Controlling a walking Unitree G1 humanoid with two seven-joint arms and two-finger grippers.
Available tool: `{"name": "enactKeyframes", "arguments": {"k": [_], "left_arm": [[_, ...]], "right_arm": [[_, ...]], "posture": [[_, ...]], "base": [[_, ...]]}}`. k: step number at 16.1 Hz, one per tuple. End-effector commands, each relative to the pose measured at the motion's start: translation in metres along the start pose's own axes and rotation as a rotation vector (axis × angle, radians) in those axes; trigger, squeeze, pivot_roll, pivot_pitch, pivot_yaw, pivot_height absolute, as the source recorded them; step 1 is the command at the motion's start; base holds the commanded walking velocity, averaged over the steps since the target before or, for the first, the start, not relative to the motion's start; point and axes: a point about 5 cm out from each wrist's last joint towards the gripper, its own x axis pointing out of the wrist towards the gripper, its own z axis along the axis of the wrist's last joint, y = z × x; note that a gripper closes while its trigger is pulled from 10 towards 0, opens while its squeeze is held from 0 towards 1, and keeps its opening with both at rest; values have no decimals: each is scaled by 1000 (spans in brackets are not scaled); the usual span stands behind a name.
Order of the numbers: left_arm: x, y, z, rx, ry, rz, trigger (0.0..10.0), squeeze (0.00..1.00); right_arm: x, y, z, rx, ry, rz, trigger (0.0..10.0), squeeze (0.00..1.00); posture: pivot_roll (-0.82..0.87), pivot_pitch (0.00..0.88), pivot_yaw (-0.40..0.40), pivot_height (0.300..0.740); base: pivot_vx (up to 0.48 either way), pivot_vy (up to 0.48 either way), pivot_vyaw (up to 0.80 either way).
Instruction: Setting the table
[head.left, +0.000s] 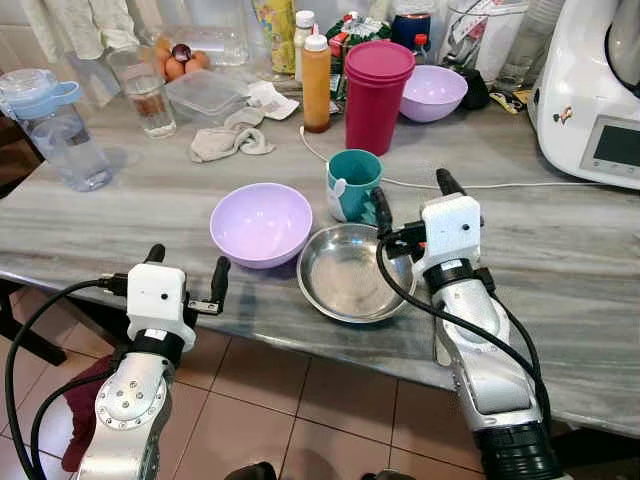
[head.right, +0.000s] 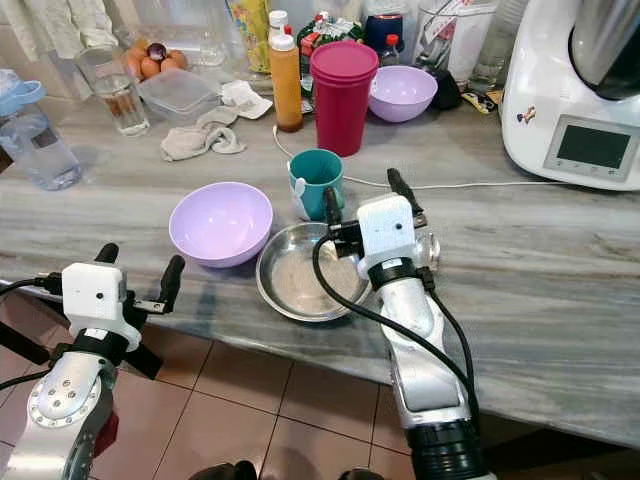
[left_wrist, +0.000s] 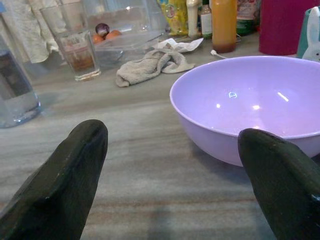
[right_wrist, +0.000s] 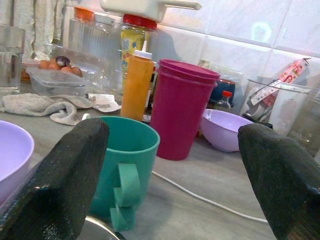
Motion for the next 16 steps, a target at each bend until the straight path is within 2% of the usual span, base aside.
{"name": "enactKeyframes", "arguments": {"k": [1,7,13,16], "left_arm": [[0,4,-2,0,16,31,10000,0],[1,4,-1,24,13,48,10000,0],[6,11,4,30,-16,110,10000,0],[8,22,6,83,-32,195,10000,0]], "right_arm": [[-1,2,4,-1,-12,7,10000,0],[0,4,4,-3,-10,10,10000,0],[1,8,6,-37,-28,42,10000,0],[1,11,7,-40,-35,56,10000,0]], "posture": [[17,136,25,740],[14,136,26,740],[12,131,31,740],[12,122,34,740]], "base": [[0,0,0],[0,0,0],[0,0,800],[0,0,800]]}}
